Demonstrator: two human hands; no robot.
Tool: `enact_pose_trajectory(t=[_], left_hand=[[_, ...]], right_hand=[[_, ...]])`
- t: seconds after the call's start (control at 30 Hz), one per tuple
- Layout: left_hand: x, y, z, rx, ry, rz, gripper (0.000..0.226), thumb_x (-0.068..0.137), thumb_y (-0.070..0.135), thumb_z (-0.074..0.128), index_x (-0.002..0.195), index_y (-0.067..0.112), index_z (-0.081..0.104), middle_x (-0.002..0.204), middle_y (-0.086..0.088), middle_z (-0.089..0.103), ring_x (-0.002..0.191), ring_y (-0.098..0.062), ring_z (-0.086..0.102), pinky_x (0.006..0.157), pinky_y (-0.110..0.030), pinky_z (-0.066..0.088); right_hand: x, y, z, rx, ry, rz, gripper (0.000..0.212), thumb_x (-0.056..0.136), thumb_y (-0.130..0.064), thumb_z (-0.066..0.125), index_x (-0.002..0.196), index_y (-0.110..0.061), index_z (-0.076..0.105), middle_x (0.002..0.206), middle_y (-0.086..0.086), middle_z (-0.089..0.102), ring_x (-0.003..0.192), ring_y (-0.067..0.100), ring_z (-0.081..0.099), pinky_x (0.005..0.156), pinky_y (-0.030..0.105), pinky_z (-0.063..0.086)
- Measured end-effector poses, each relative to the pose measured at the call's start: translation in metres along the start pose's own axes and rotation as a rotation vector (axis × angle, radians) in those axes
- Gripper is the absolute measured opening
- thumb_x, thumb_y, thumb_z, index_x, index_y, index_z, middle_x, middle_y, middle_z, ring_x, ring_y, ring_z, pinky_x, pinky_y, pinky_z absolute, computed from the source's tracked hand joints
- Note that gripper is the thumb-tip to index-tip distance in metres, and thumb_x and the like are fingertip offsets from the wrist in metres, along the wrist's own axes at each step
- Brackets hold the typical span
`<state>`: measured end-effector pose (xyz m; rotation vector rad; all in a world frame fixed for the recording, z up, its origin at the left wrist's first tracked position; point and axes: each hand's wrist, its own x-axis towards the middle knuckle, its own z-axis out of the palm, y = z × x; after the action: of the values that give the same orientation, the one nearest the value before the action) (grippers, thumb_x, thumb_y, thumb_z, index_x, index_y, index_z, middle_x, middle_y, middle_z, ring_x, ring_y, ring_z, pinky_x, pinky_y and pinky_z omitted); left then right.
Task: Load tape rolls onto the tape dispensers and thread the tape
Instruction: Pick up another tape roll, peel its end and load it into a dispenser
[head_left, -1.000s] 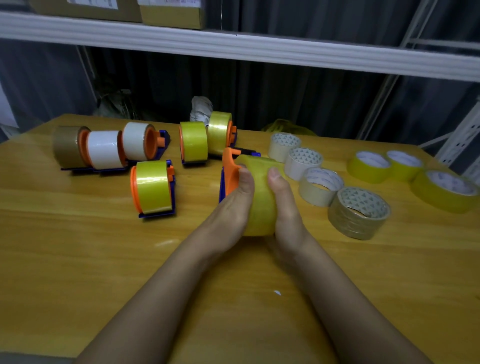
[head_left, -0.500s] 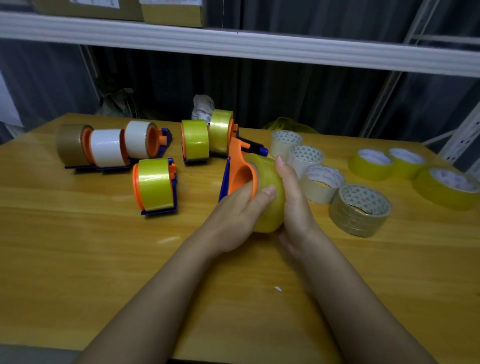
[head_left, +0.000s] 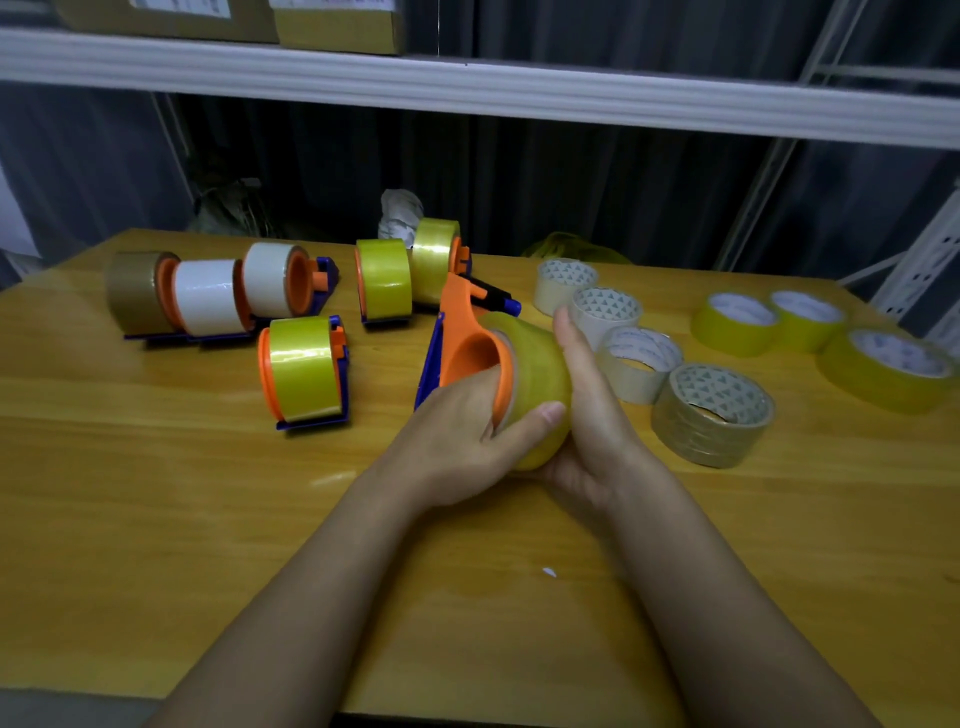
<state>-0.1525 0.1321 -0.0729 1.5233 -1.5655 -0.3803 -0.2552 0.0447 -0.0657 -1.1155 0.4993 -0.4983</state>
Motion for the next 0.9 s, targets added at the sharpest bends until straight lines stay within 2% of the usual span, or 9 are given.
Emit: enact_pose_trajectory(t=[0.13, 0.23, 0.3, 0.37, 0.47, 0.57, 0.63, 0.73, 0.9], left_hand=[[0.003, 0.0, 0.002, -0.16, 0.064, -0.039, 0.042, 0.09, 0.048, 0.051, 0.12, 0.02, 0.057, 0.105, 0.008, 0.066, 0.102, -0.007, 0.062, 0.089, -0.037, 0.051], [0.006, 0.003, 0.0, -0.418, 0.122, -0.071, 0.038, 0.093, 0.031, 0.052, 0.127, 0.016, 0.055, 0.117, 0.004, 0.066, 0.114, -0.008, 0.059, 0.096, -0.03, 0.048], [0.007, 0.005, -0.005, -0.538, 0.17, -0.081, 0.029, 0.094, 0.027, 0.053, 0.121, 0.016, 0.058, 0.109, 0.006, 0.069, 0.106, -0.007, 0.064, 0.086, -0.022, 0.051], [0.008, 0.002, -0.007, -0.653, 0.205, -0.13, 0.025, 0.091, 0.028, 0.05, 0.114, 0.02, 0.059, 0.096, 0.009, 0.072, 0.092, -0.005, 0.068, 0.07, -0.015, 0.051], [0.011, -0.007, -0.01, -0.749, 0.221, -0.192, 0.037, 0.092, 0.04, 0.051, 0.122, 0.02, 0.058, 0.111, -0.003, 0.07, 0.105, -0.017, 0.066, 0.081, -0.026, 0.054], [0.013, -0.007, -0.009, -0.732, 0.289, -0.25, 0.05, 0.092, 0.052, 0.044, 0.122, 0.015, 0.06, 0.11, -0.009, 0.07, 0.105, -0.023, 0.066, 0.09, -0.038, 0.05], [0.014, -0.006, -0.008, -0.666, 0.322, -0.252, 0.056, 0.092, 0.057, 0.037, 0.114, 0.013, 0.065, 0.102, -0.006, 0.072, 0.099, -0.02, 0.067, 0.088, -0.034, 0.05], [0.013, -0.005, -0.008, -0.613, 0.3, -0.231, 0.042, 0.099, 0.045, 0.035, 0.101, 0.017, 0.067, 0.091, 0.006, 0.073, 0.091, -0.006, 0.067, 0.079, -0.017, 0.049], [0.01, -0.013, -0.009, -0.636, 0.31, -0.173, 0.031, 0.081, 0.031, 0.051, 0.104, 0.013, 0.063, 0.095, -0.004, 0.068, 0.093, -0.017, 0.065, 0.079, -0.026, 0.052]], right_hand=[[0.0, 0.0, 0.002, -0.061, -0.022, -0.027, 0.059, 0.09, -0.068, 0.035, 0.105, -0.025, 0.072, 0.104, 0.006, 0.074, 0.103, 0.023, 0.069, 0.096, 0.049, 0.05], [0.002, 0.006, 0.003, -0.201, -0.028, -0.076, 0.064, 0.079, -0.076, 0.049, 0.129, -0.037, 0.057, 0.127, -0.003, 0.064, 0.118, 0.019, 0.06, 0.102, 0.053, 0.045], [0.007, 0.01, -0.002, -0.274, -0.067, -0.13, 0.077, 0.074, -0.075, 0.057, 0.141, -0.038, 0.043, 0.138, -0.004, 0.055, 0.124, 0.019, 0.055, 0.103, 0.051, 0.044], [0.009, 0.01, -0.005, -0.311, -0.108, -0.192, 0.074, 0.078, -0.058, 0.059, 0.145, -0.038, 0.035, 0.136, -0.005, 0.055, 0.121, 0.016, 0.057, 0.098, 0.043, 0.049], [0.008, 0.012, -0.004, -0.398, -0.069, -0.32, 0.065, 0.08, -0.041, 0.058, 0.141, -0.04, 0.036, 0.124, -0.015, 0.055, 0.112, -0.006, 0.056, 0.092, 0.02, 0.049], [0.01, 0.017, -0.001, -0.714, 0.159, -0.478, 0.05, 0.073, -0.063, 0.056, 0.121, -0.053, 0.047, 0.127, -0.018, 0.049, 0.126, 0.003, 0.042, 0.106, 0.034, 0.04], [0.01, 0.021, 0.001, -0.783, 0.208, -0.556, 0.048, 0.075, -0.064, 0.053, 0.115, -0.038, 0.057, 0.12, -0.013, 0.055, 0.12, 0.01, 0.047, 0.104, 0.037, 0.042], [0.007, 0.023, 0.008, -0.623, 0.117, -0.567, 0.035, 0.085, -0.045, 0.059, 0.111, -0.021, 0.06, 0.103, -0.005, 0.065, 0.098, 0.01, 0.061, 0.088, 0.028, 0.049], [0.006, 0.026, 0.009, -0.538, 0.071, -0.576, 0.033, 0.092, -0.034, 0.055, 0.12, -0.017, 0.057, 0.108, 0.0, 0.064, 0.097, 0.015, 0.061, 0.081, 0.022, 0.051]])
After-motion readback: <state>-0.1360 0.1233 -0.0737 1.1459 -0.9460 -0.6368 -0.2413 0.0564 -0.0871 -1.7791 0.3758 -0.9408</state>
